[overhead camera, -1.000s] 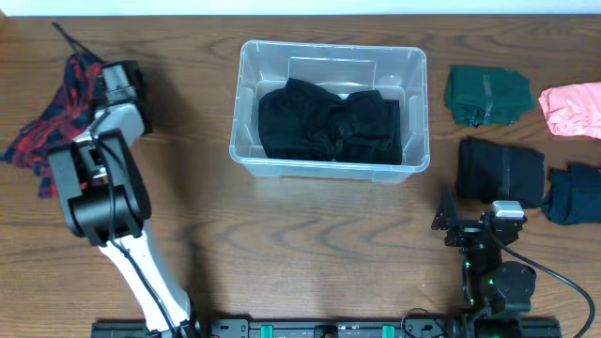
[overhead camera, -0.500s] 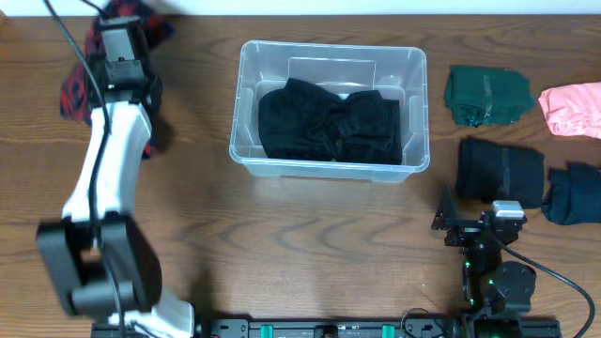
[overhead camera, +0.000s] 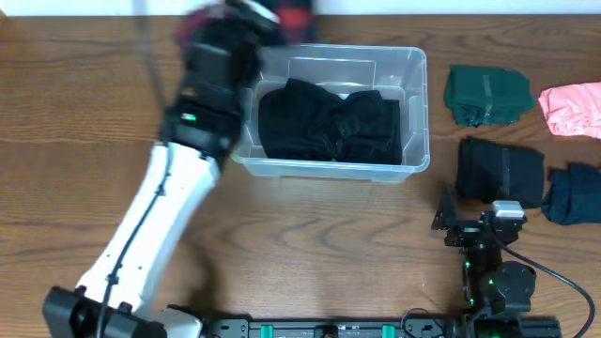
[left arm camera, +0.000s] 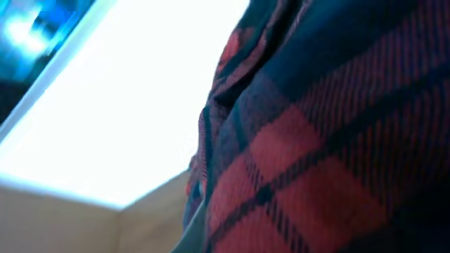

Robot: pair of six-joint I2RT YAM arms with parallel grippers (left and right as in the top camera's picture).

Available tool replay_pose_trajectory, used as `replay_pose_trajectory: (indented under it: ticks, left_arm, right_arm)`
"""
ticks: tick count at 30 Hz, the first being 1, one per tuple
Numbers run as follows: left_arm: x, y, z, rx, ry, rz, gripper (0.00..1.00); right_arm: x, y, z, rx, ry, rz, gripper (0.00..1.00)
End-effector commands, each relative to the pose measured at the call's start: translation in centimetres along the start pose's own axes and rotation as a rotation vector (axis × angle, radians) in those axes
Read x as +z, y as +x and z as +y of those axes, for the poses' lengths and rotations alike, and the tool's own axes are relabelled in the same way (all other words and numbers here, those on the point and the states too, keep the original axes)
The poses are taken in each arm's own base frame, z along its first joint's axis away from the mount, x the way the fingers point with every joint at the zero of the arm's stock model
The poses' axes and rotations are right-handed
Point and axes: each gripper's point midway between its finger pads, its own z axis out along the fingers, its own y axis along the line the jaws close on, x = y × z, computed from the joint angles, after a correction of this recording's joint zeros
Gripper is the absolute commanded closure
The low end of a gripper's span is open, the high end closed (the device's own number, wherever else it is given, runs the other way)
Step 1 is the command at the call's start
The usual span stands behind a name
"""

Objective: Pack container
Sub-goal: 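Carry the red plaid shirt into the bin and lower it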

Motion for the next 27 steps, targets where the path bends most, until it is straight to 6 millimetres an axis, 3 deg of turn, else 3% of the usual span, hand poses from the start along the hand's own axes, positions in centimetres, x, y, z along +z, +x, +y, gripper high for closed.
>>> replay_pose_trajectory:
  ticks: [1, 5, 11, 17, 21, 22, 25, 27]
  left_arm:
    - [-1.2, -2.6, -3.0, 0.119, 0.051, -0.069, 0.94]
    - [-0.9, -3.2, -7.4, 0.226, 0.119, -0.082, 0.94]
    - [1.3, -1.7, -13.3, 0.334, 0.207, -0.033, 0.94]
    - [2.9, 0.1, -18.5, 0.416, 0.303, -0.001, 0.94]
    - [2.9, 0.8, -20.8, 0.446, 0.35, 0.006, 0.94]
    - [2.8, 0.8, -21.2, 0.451, 0.355, 0.005, 0.85]
    - [2.2, 0.4, -21.9, 0.445, 0.367, -0.004, 0.4]
    - [1.7, 0.1, -22.5, 0.419, 0.374, -0.01, 0.29]
  right_arm:
    - [0.0, 0.0, -0.1, -0.013, 0.005, 0.0, 0.01]
    - [0.0, 0.0, -0.1, -0.013, 0.005, 0.0, 0.01]
    - [0.0, 0.0, -0.1, -0.013, 0.005, 0.0, 0.01]
    - [0.0, 0.0, -0.1, -0.013, 0.005, 0.0, 0.01]
    - [0.0, 0.0, -0.1, -0.013, 0.005, 0.0, 0.01]
    - [0.0, 0.0, -0.1, -0.013, 0.005, 0.0, 0.01]
    - [0.0, 0.0, -0.1, -0.013, 0.005, 0.0, 0.01]
    - [0.0, 0.0, -0.1, -0.013, 0.005, 0.0, 0.01]
